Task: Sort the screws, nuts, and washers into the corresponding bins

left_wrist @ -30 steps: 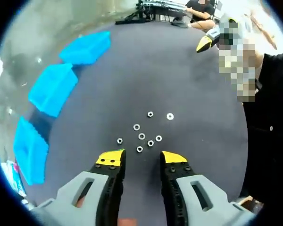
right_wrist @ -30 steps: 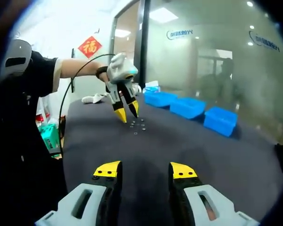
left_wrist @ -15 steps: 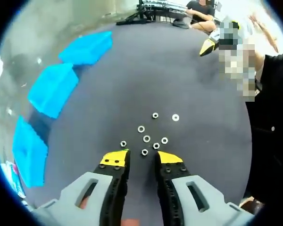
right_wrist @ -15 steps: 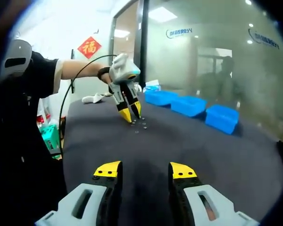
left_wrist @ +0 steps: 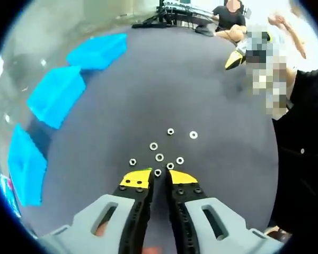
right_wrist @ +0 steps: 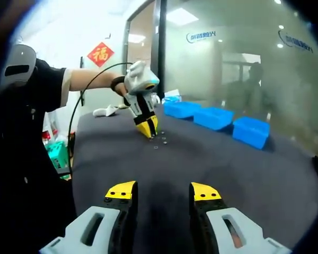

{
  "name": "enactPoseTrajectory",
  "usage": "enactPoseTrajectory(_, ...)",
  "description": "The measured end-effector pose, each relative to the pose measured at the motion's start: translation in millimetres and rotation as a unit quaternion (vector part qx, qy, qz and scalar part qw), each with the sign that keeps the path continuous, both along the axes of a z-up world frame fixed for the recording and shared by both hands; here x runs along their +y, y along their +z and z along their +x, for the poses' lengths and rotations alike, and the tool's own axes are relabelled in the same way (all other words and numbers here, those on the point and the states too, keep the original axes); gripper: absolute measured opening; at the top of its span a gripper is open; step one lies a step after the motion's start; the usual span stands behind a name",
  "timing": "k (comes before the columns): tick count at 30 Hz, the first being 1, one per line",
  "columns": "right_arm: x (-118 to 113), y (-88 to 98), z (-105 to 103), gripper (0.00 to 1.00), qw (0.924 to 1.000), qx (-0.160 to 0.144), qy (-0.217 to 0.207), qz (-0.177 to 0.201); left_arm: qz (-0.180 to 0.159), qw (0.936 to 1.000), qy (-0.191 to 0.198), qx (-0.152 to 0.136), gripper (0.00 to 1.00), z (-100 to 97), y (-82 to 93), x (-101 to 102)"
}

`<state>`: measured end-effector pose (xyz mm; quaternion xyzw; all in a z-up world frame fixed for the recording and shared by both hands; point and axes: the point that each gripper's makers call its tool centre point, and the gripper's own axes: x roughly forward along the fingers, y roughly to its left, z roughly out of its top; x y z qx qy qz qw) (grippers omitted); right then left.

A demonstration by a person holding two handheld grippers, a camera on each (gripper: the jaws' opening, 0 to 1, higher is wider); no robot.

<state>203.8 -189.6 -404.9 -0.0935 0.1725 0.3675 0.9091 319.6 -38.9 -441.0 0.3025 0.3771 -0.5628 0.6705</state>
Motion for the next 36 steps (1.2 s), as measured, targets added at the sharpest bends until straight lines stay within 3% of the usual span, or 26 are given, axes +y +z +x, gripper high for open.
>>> enactPoseTrajectory(13,0.5,-0.3,-1.2,0.34,1.0,0.0,-0.003,0.001,-0.022,0.9993,0.025,0.018,0.06,1.1,0.2,-0.6)
enactPoseTrajectory(21,-1.8,1.0,3.0,0.34,0.9999,-0.004,-0.016,-0.004,-0.065,0.9967,0.047,-0.012,0.05,2.2,9.4,0.1)
enactPoseTrajectory(26,-5.5,5.0,6.1,0.34,0.9994,-0.012,-0.032,0.002,-0.107,0.9915,0.07,-0.022,0.05,-1.7,18.1,3.6)
enactPoseTrajectory(31,-4.6,10.7,4.5,0.34,0.999,-0.019,-0.039,0.008,-0.167,0.979,0.108,-0.045,0.05,0.1,35.9,10.5)
enactPoseTrajectory(33,-5.8,14.5,5.3,0.34,0.9985,-0.025,-0.048,0.009,-0.169,0.9712,0.129,-0.107,0.05,10.8,45.1,21.3)
enactPoseTrajectory(34,-8.0,16.5,6.9,0.34,0.9979,-0.033,-0.056,0.001,-0.177,0.9689,0.13,-0.115,0.05,10.3,48.3,21.8)
enactPoseTrajectory(36,-7.5,20.7,6.0,0.34,0.9976,-0.038,-0.058,0.002,-0.214,0.9595,0.15,-0.105,0.05,5.8,57.8,22.1)
